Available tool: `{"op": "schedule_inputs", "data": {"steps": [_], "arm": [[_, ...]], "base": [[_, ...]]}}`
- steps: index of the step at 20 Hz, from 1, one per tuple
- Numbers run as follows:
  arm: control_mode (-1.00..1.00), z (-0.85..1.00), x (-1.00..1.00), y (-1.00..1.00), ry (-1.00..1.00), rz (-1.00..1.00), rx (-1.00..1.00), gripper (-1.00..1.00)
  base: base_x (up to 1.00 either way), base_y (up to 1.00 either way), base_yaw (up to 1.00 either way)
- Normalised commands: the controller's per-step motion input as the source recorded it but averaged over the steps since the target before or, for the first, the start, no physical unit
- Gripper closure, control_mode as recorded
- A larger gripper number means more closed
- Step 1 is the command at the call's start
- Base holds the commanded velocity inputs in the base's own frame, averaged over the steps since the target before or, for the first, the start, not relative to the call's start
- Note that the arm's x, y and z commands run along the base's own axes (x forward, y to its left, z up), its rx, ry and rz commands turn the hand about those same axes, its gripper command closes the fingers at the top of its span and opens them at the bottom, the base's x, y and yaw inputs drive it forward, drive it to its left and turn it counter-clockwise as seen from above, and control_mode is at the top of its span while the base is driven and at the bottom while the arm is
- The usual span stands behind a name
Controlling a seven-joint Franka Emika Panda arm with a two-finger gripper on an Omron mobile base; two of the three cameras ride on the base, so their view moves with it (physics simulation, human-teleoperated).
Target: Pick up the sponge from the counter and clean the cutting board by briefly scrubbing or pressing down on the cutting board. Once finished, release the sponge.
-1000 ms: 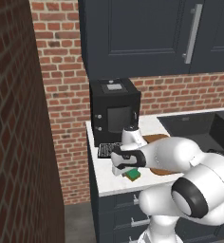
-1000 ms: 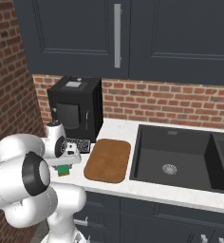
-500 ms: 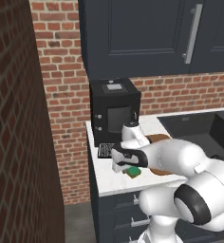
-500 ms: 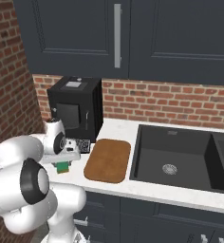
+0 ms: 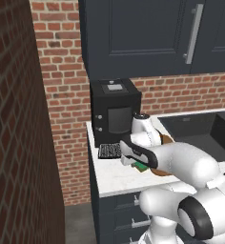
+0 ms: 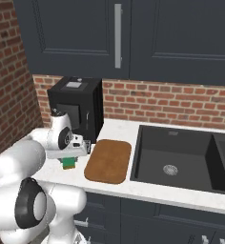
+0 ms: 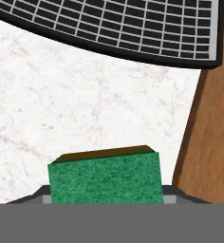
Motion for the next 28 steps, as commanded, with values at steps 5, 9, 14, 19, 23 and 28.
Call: {"op": "schedule_inputs", "data": {"steps": [5, 9, 14, 19, 23, 28], "arm": [[-1.0, 0.0, 0.12, -0.64, 0.0, -0.06, 0.0, 1.0], [-1.0, 0.0, 0.17, -0.74, 0.0, -0.05, 0.0, 1.0], [-1.0, 0.0, 0.27, -0.71, 0.0, -0.02, 0.01, 1.0], [-1.0, 0.0, 0.37, -0.52, 0.0, -0.01, 0.03, 1.0], [-1.0, -0.11, 0.29, -0.2, 0.0, 0.0, 0.04, 1.0], [-1.0, -0.29, 0.16, -0.03, -0.03, 0.0, 0.01, 1.0]], "base": [[0.0, 0.0, 0.0], [0.0, 0.0, 0.0], [0.0, 0.0, 0.0], [0.0, 0.0, 0.0], [0.0, 0.0, 0.0], [0.0, 0.0, 0.0]]}}
